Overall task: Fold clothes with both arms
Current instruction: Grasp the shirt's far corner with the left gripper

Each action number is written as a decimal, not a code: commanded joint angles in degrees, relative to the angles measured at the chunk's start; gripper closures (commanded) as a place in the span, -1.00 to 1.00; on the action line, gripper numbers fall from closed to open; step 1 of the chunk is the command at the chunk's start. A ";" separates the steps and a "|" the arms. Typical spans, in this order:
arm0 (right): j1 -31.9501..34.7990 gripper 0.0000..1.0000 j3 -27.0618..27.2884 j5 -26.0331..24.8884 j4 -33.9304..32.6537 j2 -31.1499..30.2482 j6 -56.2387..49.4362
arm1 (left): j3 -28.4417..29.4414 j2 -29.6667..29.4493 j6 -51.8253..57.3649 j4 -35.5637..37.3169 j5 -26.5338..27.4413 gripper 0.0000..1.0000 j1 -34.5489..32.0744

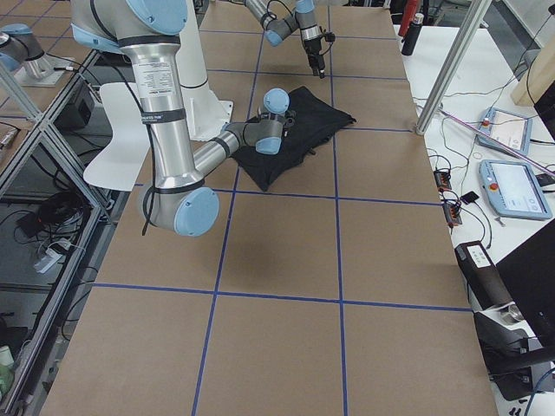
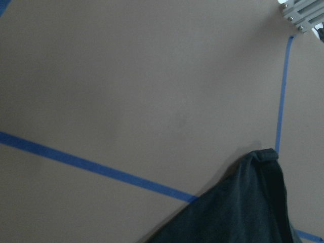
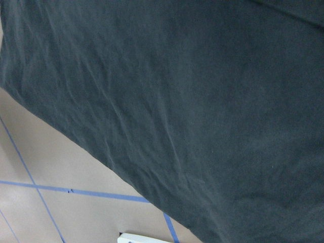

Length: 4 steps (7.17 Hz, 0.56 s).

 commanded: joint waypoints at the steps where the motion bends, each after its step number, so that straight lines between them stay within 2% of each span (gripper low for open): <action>1: 2.67 -1.00 -0.13 -1.03 0.00 0.00 -0.23 | -0.49 1.93 -0.20 0.33 0.30 -1.00 3.73; 4: 3.12 -1.00 -0.13 -2.08 0.00 0.09 -0.23 | 0.66 1.93 -0.37 0.68 0.48 -1.00 5.58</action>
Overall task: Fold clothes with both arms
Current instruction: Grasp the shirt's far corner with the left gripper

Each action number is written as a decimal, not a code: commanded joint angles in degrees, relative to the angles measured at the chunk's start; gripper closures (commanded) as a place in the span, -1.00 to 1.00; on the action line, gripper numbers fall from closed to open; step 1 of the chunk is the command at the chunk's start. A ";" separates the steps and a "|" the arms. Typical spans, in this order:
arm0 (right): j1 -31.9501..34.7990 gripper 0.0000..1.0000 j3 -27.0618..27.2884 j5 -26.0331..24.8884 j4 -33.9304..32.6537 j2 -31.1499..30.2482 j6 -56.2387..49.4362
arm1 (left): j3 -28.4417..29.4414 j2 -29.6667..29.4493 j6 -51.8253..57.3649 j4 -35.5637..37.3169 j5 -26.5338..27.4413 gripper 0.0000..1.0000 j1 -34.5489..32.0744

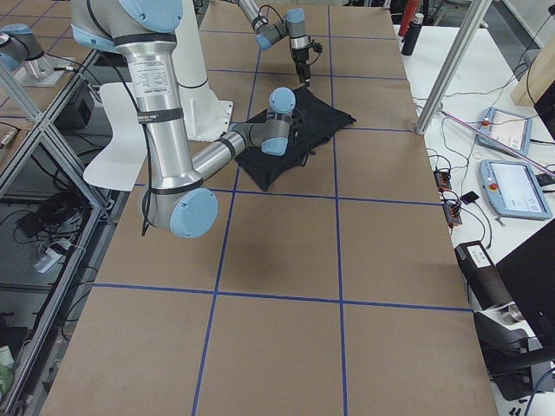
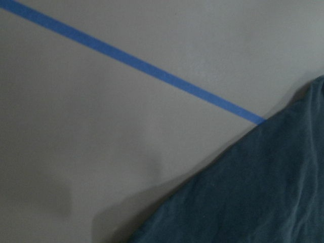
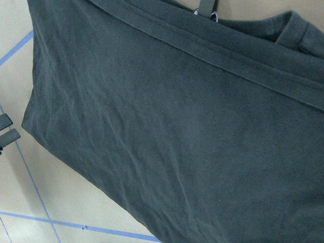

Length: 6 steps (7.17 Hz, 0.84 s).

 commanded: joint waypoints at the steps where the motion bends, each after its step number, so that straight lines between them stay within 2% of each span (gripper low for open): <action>1: 0.49 -1.00 0.00 -0.17 -0.02 0.01 -0.01 | 0.50 0.03 -0.04 0.73 0.14 -1.00 1.24; 3: 0.85 -1.00 -0.09 -0.17 -0.02 0.01 -0.01 | 1.03 -0.05 -0.04 0.83 0.22 -0.99 1.51; 6: 1.11 -1.00 -0.09 -0.17 -0.02 0.01 -0.01 | 1.03 -0.23 0.04 0.83 0.22 -0.79 2.03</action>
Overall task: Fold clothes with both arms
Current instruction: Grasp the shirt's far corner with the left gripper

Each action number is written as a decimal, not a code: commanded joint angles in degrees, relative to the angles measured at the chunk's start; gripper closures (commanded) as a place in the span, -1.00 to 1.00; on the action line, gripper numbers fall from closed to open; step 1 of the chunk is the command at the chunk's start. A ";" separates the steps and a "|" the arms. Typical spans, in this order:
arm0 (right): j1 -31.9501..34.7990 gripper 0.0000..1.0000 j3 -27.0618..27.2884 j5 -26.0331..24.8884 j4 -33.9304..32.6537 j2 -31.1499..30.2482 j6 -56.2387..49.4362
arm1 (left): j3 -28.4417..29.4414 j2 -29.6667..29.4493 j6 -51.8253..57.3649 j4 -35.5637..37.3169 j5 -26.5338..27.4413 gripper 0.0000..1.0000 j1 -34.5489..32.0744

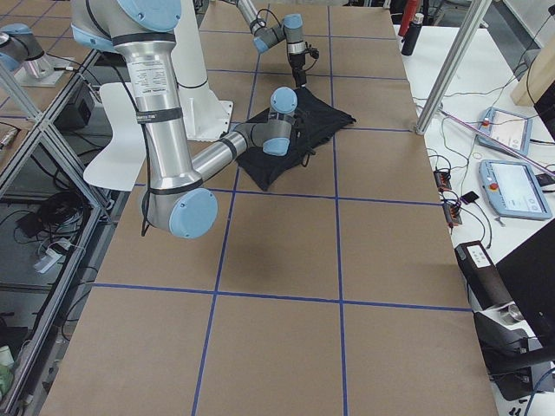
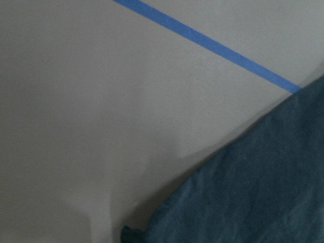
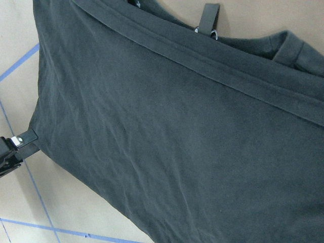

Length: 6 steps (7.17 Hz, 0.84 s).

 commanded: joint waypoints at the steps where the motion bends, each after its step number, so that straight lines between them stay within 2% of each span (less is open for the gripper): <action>1: 0.11 -1.00 0.00 0.00 0.00 0.00 0.09 | 0.29 -0.26 0.07 -0.08 0.01 -0.79 0.69; 2: 0.11 -1.00 0.00 0.00 0.09 0.00 0.00 | 0.46 -0.35 0.07 0.00 0.01 -0.77 0.69; 4: 0.38 -1.00 0.00 0.00 0.09 0.00 0.00 | 0.46 -0.44 -0.02 -0.08 -0.08 -0.57 0.78; 6: 0.55 -1.00 0.00 0.00 0.09 -0.09 0.00 | 0.20 -0.62 -0.02 -0.08 -0.26 0.20 0.78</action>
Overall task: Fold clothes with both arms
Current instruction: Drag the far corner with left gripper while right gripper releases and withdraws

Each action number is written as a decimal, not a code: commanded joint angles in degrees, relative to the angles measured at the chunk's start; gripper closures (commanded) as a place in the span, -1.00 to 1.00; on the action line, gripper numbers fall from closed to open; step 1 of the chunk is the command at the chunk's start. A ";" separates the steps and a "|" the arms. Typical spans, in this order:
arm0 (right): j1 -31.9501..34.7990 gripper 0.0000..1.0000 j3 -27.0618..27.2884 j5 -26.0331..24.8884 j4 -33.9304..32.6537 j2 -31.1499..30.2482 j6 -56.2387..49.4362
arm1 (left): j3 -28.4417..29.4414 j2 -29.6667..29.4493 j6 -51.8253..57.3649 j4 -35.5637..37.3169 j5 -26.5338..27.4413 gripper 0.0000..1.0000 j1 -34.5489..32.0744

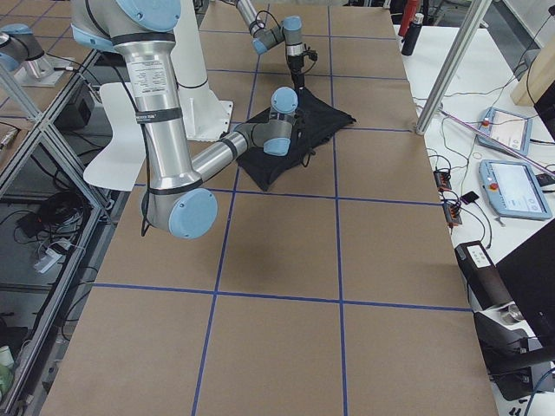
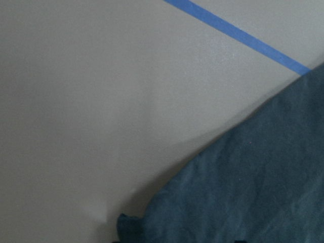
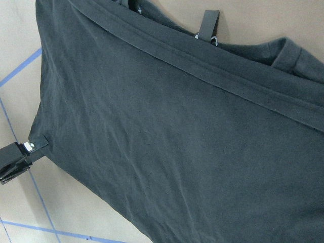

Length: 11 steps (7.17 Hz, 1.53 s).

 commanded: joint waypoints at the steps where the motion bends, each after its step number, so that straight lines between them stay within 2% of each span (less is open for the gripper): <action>1: 0.20 -1.00 0.00 0.00 0.01 -0.04 0.00 | -0.16 -0.11 -0.01 0.05 -0.11 0.51 -0.04; 2: 0.55 -1.00 0.00 0.09 0.01 -0.04 0.00 | -0.16 -0.11 -0.01 0.05 -0.11 0.90 -0.05; 3: 0.64 -1.00 0.00 0.09 0.01 -0.04 0.00 | -0.42 -0.02 -0.01 0.05 -0.02 1.00 -0.05; 6: 0.91 -1.00 -0.09 0.09 0.01 -0.12 0.00 | -1.74 0.42 0.08 0.83 -0.02 1.00 -0.92; 8: 1.69 -1.00 0.00 0.09 0.01 -0.12 0.00 | -0.69 -0.46 1.31 4.79 0.42 1.00 -3.89; 11: 2.49 -1.00 0.00 0.00 0.01 -0.12 0.09 | 12.63 -12.55 2.10 4.53 3.75 1.00 -8.38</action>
